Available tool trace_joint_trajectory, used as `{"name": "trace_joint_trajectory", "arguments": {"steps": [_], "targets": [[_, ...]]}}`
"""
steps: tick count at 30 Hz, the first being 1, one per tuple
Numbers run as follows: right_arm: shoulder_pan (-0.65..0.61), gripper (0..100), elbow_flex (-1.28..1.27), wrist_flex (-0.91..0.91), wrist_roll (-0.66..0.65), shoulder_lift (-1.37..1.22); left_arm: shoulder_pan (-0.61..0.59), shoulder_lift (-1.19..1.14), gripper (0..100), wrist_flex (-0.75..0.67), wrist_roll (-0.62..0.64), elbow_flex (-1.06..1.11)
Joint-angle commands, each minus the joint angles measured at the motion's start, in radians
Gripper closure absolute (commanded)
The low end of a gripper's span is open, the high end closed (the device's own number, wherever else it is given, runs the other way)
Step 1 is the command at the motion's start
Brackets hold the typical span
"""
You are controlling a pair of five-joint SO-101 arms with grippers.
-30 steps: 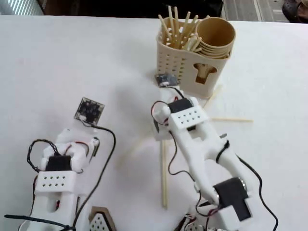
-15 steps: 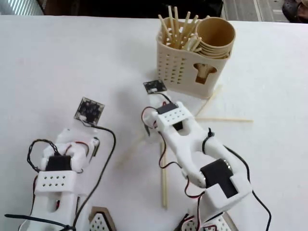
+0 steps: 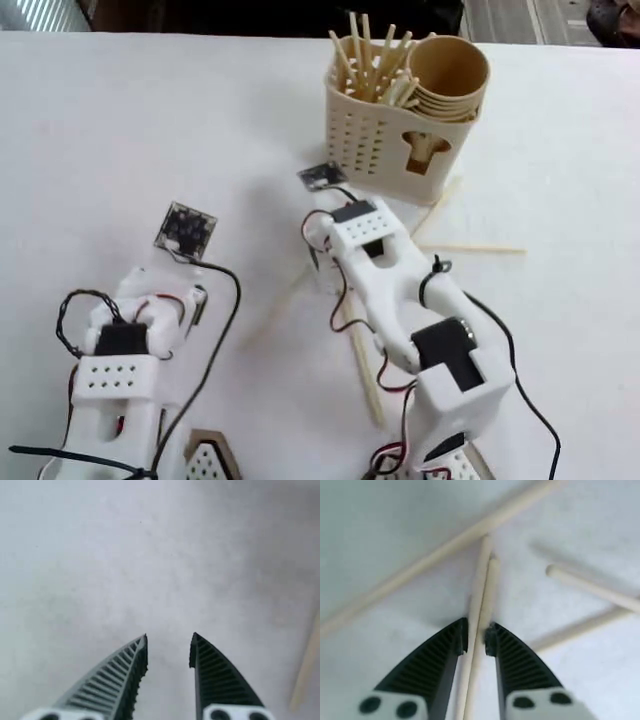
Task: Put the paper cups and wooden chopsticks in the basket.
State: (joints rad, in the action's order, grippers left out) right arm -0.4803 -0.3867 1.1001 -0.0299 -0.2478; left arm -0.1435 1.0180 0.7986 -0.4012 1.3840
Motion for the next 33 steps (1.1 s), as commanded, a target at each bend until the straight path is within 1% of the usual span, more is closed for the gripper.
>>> {"name": "trace_joint_trajectory", "arguments": {"steps": [1, 8, 12, 19, 23, 25, 27, 30, 33], "targets": [[-0.021, 97.9, 0.066, 0.116, -0.026, 0.053, -0.008, 0.024, 85, -0.014, -0.012, -0.003], [-0.024, 97.9, 0.107, 0.239, -0.028, 0.323, -0.008, 0.024, 85, -0.014, -0.014, -0.003], [-0.024, 97.9, 0.109, 0.272, -0.028, 0.47, -0.007, 0.024, 85, -0.014, -0.064, -0.002], [-0.022, 97.9, 0.16, 0.3, -0.028, 0.671, -0.007, 0.024, 85, -0.014, -0.064, -0.002], [-0.059, 96.9, 0.126, 0.348, -0.028, 0.644, -0.007, 0.024, 85, -0.014, -0.066, -0.002], [-0.084, 92.3, 0.069, 0.348, -0.028, 0.596, -0.007, 0.024, 85, -0.014, -0.066, -0.002], [-0.104, 85.3, 0.025, 0.34, -0.023, 0.541, -0.007, 0.024, 85, -0.014, -0.066, -0.002], [-0.119, 76.8, -0.017, 0.291, -0.018, 0.447, -0.007, 0.024, 85, -0.014, -0.066, -0.002], [-0.119, 74.6, -0.032, 0.223, -0.017, 0.34, -0.007, 0.024, 85, -0.014, -0.066, -0.002]]}}
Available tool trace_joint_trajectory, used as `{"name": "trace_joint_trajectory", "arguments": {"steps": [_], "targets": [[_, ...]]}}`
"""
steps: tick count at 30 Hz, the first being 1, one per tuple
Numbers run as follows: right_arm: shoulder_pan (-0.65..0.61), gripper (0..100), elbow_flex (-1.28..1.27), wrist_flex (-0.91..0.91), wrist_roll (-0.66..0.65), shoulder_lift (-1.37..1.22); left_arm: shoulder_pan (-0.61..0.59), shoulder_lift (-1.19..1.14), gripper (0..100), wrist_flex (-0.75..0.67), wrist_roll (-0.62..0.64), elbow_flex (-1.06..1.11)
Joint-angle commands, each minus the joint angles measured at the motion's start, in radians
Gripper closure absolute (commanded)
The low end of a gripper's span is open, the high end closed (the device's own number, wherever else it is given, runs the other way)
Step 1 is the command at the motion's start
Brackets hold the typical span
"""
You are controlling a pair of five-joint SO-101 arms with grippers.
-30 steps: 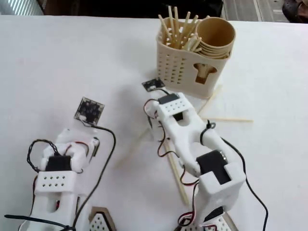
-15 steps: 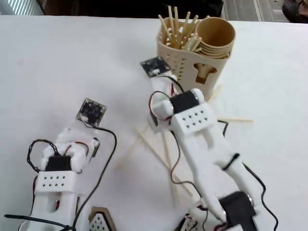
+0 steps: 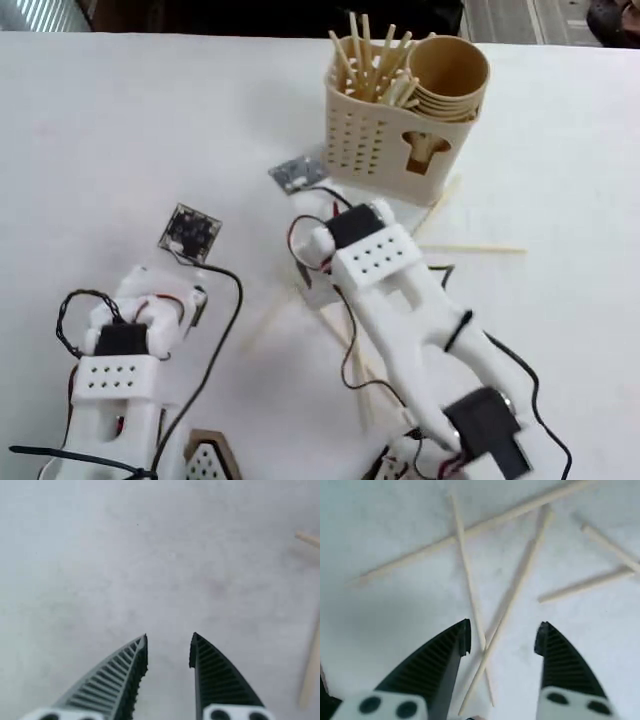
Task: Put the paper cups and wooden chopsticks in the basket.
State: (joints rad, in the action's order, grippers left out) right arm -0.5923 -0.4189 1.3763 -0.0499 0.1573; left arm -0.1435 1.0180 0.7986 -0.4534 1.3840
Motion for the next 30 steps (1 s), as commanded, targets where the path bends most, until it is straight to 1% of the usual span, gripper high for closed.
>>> {"name": "trace_joint_trajectory", "arguments": {"steps": [1, 5, 8, 13, 18, 20, 22, 24, 30], "targets": [[-0.008, 74.5, 0.0, -0.073, 0.003, -0.102, -0.007, 0.024, 85, -0.014, -0.014, -0.002], [-0.018, 74.5, 0.003, -0.163, 0.005, -0.234, -0.007, 0.024, 85, -0.014, -0.014, -0.002], [-0.035, 74.5, 0.003, -0.206, 0.041, -0.3, -0.007, 0.024, 85, -0.014, -0.014, -0.002], [-0.071, 74.5, 0.005, -0.216, 0.051, -0.352, -0.007, 0.024, 85, -0.014, -0.014, -0.002], [-0.067, 75.2, 0.0, -0.24, 0.046, -0.421, -0.007, 0.024, 85, -0.014, -0.014, -0.002], [-0.067, 79.6, 0.005, -0.242, 0.044, -0.452, -0.007, 0.024, 85, -0.014, -0.014, -0.002], [-0.067, 88.0, 0.02, -0.255, 0.041, -0.461, -0.007, 0.024, 85, -0.014, -0.014, -0.002], [-0.067, 97.5, 0.025, -0.266, 0.003, -0.461, -0.007, 0.024, 85, -0.014, -0.014, -0.002], [-0.027, 97.9, 0.023, -0.266, -0.04, -0.435, -0.007, 0.025, 85, -0.02, -0.015, 0.012]]}}
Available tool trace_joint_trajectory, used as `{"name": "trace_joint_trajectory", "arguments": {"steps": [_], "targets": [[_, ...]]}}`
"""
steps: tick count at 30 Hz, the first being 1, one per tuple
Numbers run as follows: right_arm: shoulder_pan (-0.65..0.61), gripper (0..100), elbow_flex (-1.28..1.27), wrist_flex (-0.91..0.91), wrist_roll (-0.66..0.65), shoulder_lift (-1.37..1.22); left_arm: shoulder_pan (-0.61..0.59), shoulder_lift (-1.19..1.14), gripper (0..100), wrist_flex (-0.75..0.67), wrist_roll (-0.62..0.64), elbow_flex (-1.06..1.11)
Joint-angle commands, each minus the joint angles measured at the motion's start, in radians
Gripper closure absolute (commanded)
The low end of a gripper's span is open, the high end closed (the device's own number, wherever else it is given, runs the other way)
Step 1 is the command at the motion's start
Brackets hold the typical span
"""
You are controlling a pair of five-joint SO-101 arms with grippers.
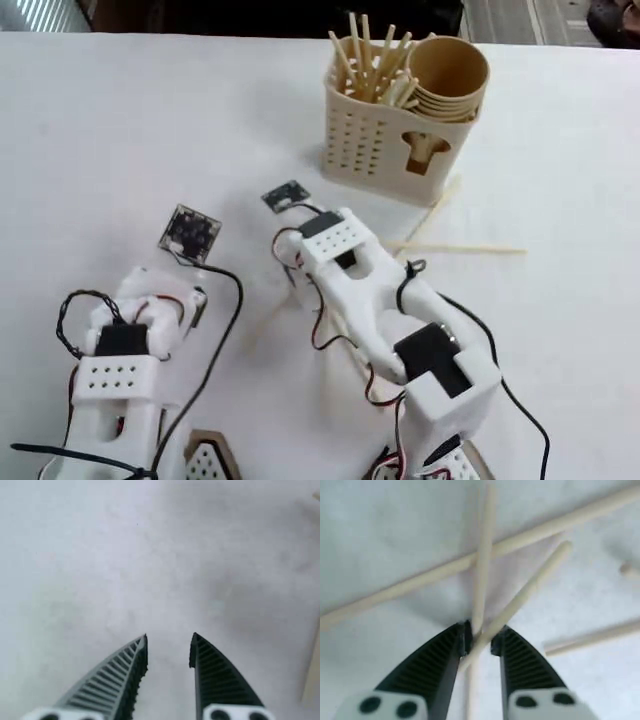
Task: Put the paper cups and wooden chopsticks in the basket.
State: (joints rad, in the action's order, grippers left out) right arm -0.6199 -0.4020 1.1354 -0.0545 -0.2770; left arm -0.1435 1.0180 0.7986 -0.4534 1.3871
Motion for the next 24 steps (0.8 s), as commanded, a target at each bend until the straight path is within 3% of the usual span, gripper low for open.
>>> {"name": "trace_joint_trajectory", "arguments": {"steps": [1, 10, 17, 24], "targets": [[0.013, 98.0, 0.006, -0.012, -0.054, 0.022, -0.007, 0.025, 85, -0.02, -0.015, 0.009], [0.101, 98.0, 0.008, 0.131, -0.117, 0.395, -0.004, 0.025, 85, -0.02, -0.015, 0.009], [0.134, 98.0, 0.018, 0.14, -0.135, 0.708, -0.004, 0.025, 85, -0.02, -0.015, 0.009], [0.197, 98.0, 0.236, 0.14, -0.127, 0.837, -0.004, 0.025, 85, -0.02, -0.015, 0.009]]}}
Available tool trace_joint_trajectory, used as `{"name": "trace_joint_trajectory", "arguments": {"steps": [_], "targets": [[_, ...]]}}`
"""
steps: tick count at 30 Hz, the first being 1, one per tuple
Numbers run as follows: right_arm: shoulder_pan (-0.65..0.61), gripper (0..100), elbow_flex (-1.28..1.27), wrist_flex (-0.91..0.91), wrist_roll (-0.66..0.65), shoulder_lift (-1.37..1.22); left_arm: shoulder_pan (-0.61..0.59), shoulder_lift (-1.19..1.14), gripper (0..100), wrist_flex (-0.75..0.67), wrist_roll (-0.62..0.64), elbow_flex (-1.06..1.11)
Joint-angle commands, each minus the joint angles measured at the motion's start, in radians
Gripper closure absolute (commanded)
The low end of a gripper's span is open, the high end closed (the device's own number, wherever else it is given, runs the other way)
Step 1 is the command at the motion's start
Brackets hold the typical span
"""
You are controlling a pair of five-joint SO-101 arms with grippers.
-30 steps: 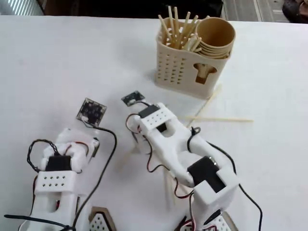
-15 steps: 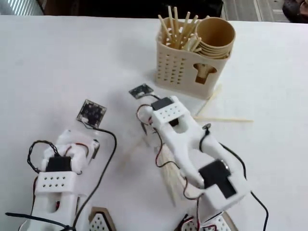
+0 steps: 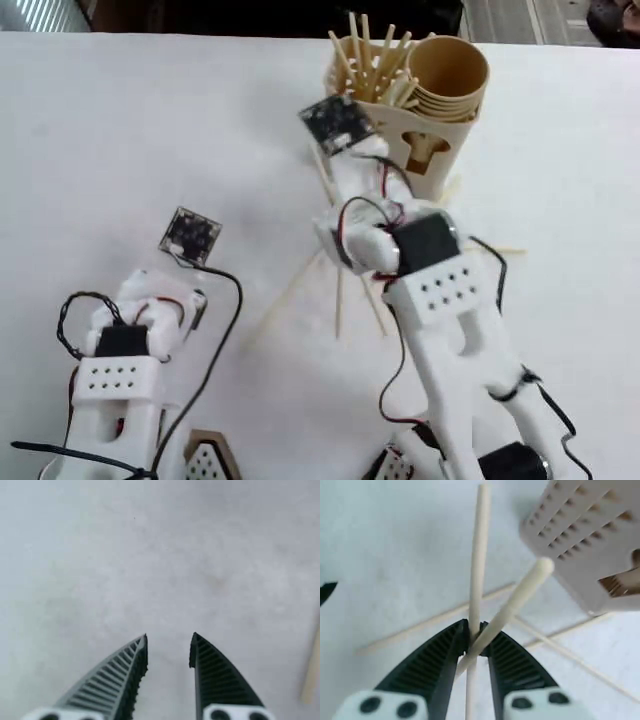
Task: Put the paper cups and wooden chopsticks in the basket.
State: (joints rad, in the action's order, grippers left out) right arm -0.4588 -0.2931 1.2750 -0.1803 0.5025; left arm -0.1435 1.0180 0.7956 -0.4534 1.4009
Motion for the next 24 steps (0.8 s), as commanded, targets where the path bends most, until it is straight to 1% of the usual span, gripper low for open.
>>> {"name": "trace_joint_trajectory", "arguments": {"steps": [1, 5, 9, 13, 16, 24], "targets": [[0.047, 98.0, 0.173, 0.001, 0.0, 0.058, -0.004, 0.025, 85, -0.017, -0.015, -0.005], [0.09, 98.0, 0.327, -0.065, 0.061, 0.058, -0.004, 0.025, 85, -0.017, -0.015, -0.005], [0.117, 98.0, 0.402, -0.24, 0.083, 0.056, -0.004, 0.025, 85, -0.017, -0.015, -0.005], [0.131, 98.0, 0.407, -0.438, 0.083, 0.054, -0.004, 0.025, 85, -0.017, -0.015, -0.005], [0.131, 98.0, 0.414, -0.535, 0.083, 0.022, -0.002, 0.025, 85, -0.017, -0.015, -0.005], [0.143, 98.0, 0.417, -0.837, 0.081, -0.139, -0.002, 0.025, 85, -0.017, -0.015, -0.005]]}}
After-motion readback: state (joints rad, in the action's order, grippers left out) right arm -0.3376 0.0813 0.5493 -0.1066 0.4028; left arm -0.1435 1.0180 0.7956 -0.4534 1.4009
